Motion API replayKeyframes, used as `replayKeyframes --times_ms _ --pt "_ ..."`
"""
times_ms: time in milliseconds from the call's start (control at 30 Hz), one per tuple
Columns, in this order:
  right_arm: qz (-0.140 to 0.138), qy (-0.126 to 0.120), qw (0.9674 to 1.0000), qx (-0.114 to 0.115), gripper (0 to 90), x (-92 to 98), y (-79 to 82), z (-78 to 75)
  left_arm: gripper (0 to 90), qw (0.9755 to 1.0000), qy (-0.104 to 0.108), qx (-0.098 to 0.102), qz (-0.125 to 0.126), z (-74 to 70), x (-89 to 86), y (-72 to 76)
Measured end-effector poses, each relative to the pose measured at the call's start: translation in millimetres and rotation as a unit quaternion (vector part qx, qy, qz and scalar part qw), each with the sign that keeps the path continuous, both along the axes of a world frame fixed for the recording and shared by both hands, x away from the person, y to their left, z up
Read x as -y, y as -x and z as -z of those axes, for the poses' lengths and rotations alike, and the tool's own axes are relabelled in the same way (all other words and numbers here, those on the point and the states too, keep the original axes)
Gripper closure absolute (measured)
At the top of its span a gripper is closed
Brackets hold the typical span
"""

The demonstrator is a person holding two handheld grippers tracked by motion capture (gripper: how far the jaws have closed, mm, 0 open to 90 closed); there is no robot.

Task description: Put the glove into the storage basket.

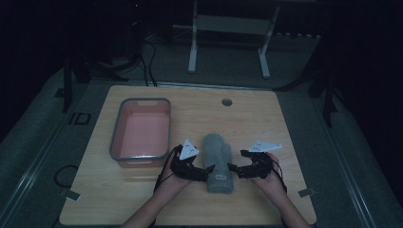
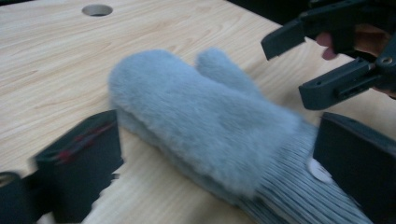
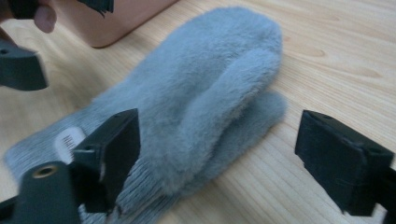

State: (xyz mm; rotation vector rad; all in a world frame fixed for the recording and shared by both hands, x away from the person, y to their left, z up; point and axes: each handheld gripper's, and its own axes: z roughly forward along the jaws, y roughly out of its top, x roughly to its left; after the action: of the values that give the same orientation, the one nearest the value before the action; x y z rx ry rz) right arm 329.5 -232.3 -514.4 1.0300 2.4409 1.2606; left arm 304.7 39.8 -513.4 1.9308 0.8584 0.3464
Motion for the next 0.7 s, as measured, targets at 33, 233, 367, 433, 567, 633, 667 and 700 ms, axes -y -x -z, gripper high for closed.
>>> replayKeyframes --times_ms 33,233,367,433,567,633,667,700 --pt "0.004 -0.002 1.0 -0.002 24.0 -0.9 -1.3 0.8 7.9 1.0 -0.001 -0.007 -0.003 0.2 2.2 -3.9" --pt "0.017 -0.022 0.9993 -0.025 40.6 -8.4 -8.6 9.2 16.7 0.9988 -0.022 -0.043 -0.01 5.0 10.2 -18.6" --pt "0.018 -0.006 0.9981 -0.059 40.2 -11.9 -13.1 20.7 21.1 0.996 -0.047 -0.064 -0.041 14.3 11.8 -28.5" --pt "0.014 -0.002 0.998 -0.062 37.2 -11.2 -14.9 25.4 18.6 0.9938 -0.063 -0.082 -0.041 20.4 14.2 -32.5" --pt "0.005 0.008 0.9968 -0.079 33.1 -11.1 -19.1 31.7 18.5 0.9924 -0.057 -0.106 -0.028 26.6 15.6 -38.0" --pt "-0.003 0.008 0.9957 -0.092 33.2 -11.0 -21.9 33.8 18.5 0.9914 -0.059 -0.115 -0.02 29.0 17.1 -41.2" --pt "-0.005 0.009 0.9953 -0.096 33.3 -11.1 -23.1 34.5 18.9 0.991 -0.059 -0.119 -0.016 30.2 18.3 -42.6" --pt "-0.007 0.011 0.9944 -0.105 33.3 -11.3 -24.6 35.5 19.2 0.99 -0.062 -0.126 -0.016 31.4 19.4 -44.3"
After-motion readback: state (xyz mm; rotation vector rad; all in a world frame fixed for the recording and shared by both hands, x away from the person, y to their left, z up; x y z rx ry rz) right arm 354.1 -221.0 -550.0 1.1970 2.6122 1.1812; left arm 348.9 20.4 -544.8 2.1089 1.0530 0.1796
